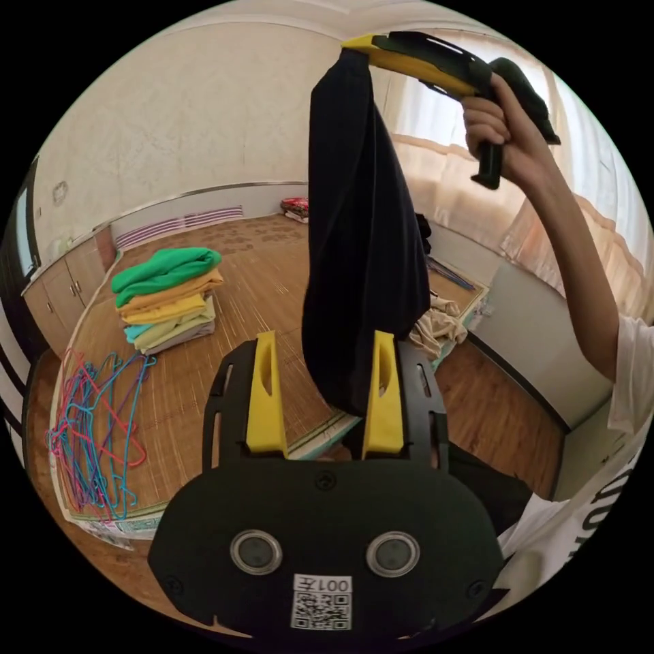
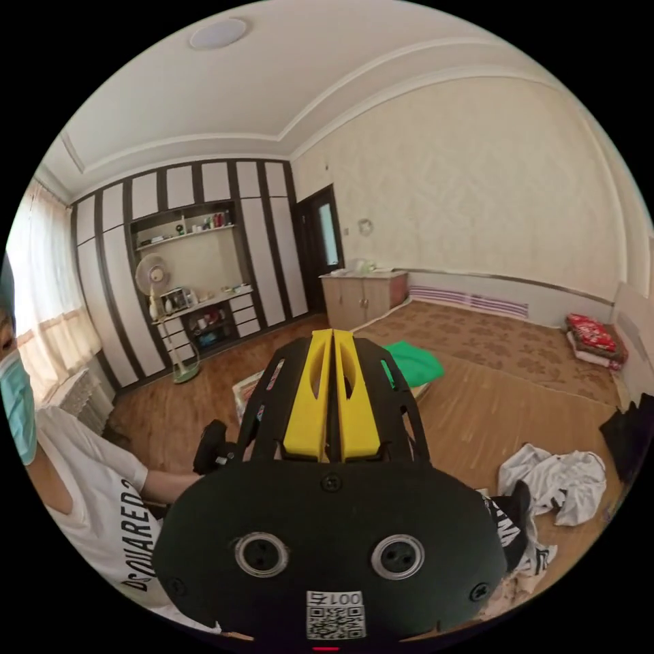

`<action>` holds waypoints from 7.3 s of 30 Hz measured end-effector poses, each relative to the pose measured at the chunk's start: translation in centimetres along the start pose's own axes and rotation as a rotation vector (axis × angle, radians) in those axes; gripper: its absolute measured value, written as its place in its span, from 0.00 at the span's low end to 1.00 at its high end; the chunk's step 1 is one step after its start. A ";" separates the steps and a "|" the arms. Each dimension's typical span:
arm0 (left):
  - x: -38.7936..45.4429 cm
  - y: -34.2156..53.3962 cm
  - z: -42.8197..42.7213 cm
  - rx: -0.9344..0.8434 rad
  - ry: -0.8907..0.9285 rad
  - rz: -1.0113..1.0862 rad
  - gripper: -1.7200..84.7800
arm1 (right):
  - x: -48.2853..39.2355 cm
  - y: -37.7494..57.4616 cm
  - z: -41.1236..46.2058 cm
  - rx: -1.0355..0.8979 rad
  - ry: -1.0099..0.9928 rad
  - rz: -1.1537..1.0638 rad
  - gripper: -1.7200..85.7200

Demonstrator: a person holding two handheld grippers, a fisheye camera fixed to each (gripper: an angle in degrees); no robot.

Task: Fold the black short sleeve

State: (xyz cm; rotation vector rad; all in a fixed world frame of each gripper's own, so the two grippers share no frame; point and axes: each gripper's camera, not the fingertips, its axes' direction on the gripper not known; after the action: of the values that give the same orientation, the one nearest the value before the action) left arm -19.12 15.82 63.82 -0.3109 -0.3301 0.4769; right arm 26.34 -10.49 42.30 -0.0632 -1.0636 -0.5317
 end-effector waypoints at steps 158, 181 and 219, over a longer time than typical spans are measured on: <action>1.7 -2.8 3.9 -0.649 -0.202 0.242 0.01 | 8.3 12.8 18.3 -0.595 0.503 0.225 0.18; -3.3 -7.8 6.4 -0.258 0.051 0.180 0.02 | -7.4 12.9 -6.4 -0.216 -0.148 -0.154 0.05; -3.7 3.3 -12.7 0.233 -0.070 0.304 0.01 | -21.4 8.6 -20.3 -0.086 0.220 -0.265 0.04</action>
State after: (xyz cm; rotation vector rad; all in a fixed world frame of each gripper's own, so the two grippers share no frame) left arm -18.67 14.07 50.27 -0.1169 -0.2925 0.8193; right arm 38.74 -0.85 15.83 0.0609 -0.8378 -0.8051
